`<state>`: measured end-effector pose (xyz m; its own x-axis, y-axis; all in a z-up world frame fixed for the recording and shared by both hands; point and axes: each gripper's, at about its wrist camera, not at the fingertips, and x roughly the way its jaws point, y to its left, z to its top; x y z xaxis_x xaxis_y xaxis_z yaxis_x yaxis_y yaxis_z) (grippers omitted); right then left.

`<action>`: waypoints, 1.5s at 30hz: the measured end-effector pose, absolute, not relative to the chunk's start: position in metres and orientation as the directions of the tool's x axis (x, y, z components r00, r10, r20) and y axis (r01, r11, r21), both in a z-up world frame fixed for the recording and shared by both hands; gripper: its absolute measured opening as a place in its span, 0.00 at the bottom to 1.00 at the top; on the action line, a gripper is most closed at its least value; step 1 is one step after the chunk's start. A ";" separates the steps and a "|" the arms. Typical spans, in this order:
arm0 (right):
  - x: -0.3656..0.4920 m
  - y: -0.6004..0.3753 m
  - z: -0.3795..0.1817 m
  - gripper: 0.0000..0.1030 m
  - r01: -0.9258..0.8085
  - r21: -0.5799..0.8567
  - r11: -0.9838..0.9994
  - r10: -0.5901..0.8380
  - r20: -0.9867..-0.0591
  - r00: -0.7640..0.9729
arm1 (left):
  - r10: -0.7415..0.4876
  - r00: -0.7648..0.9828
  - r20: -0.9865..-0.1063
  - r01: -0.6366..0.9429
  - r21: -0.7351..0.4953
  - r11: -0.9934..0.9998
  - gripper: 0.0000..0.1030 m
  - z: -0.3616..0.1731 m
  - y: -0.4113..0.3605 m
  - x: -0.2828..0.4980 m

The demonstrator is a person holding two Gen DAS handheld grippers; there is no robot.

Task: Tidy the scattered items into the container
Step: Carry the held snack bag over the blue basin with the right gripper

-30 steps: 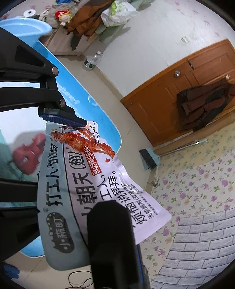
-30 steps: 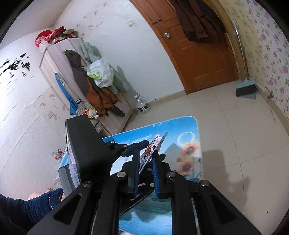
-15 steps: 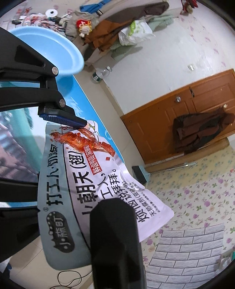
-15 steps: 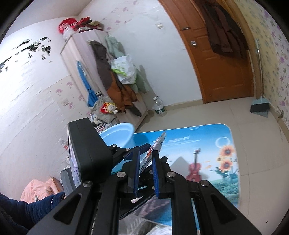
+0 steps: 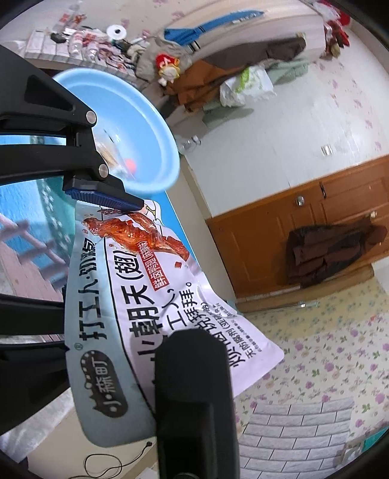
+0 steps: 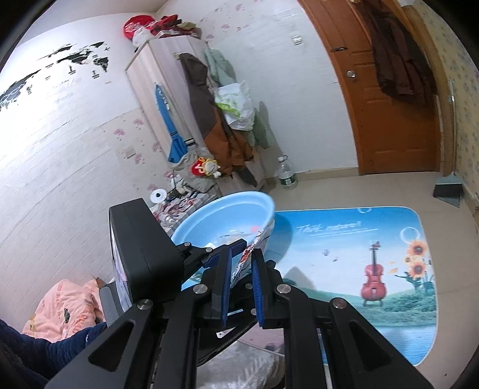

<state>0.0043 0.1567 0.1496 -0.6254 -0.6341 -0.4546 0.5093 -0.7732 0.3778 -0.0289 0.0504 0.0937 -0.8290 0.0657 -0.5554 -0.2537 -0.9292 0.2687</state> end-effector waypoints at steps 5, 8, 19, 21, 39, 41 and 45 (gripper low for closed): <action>0.009 0.128 0.148 0.14 0.546 0.374 -0.750 -0.661 -0.459 -0.593 | 0.030 -0.832 -0.553 -0.200 0.250 -0.947 0.36 0.091 0.022 -0.021; 0.005 0.113 0.147 0.14 0.563 0.373 -0.738 -0.673 -0.468 -0.572 | 0.020 -0.827 -0.561 -0.178 0.228 -0.957 0.36 0.088 0.007 -0.016; -0.010 0.071 0.148 0.14 0.608 0.350 -0.712 -0.693 -0.489 -0.530 | -0.010 -0.831 -0.556 -0.124 0.203 -0.971 0.36 0.089 -0.032 -0.024; -0.013 0.067 0.147 0.14 0.615 0.350 -0.707 -0.698 -0.487 -0.525 | -0.017 -0.833 -0.553 -0.116 0.204 -0.972 0.36 0.090 -0.040 -0.026; -0.061 0.003 0.121 0.14 0.655 0.345 -0.673 -0.710 -0.552 -0.438 | -0.071 -0.805 -0.589 -0.033 0.164 -0.986 0.36 0.066 -0.101 -0.063; -0.067 -0.002 0.119 0.14 0.656 0.346 -0.671 -0.709 -0.557 -0.432 | -0.076 -0.804 -0.590 -0.030 0.167 -0.985 0.37 0.063 -0.106 -0.067; -0.078 -0.008 0.113 0.14 0.649 0.350 -0.675 -0.704 -0.568 -0.426 | -0.074 -0.797 -0.600 -0.029 0.160 -0.987 0.37 0.057 -0.110 -0.073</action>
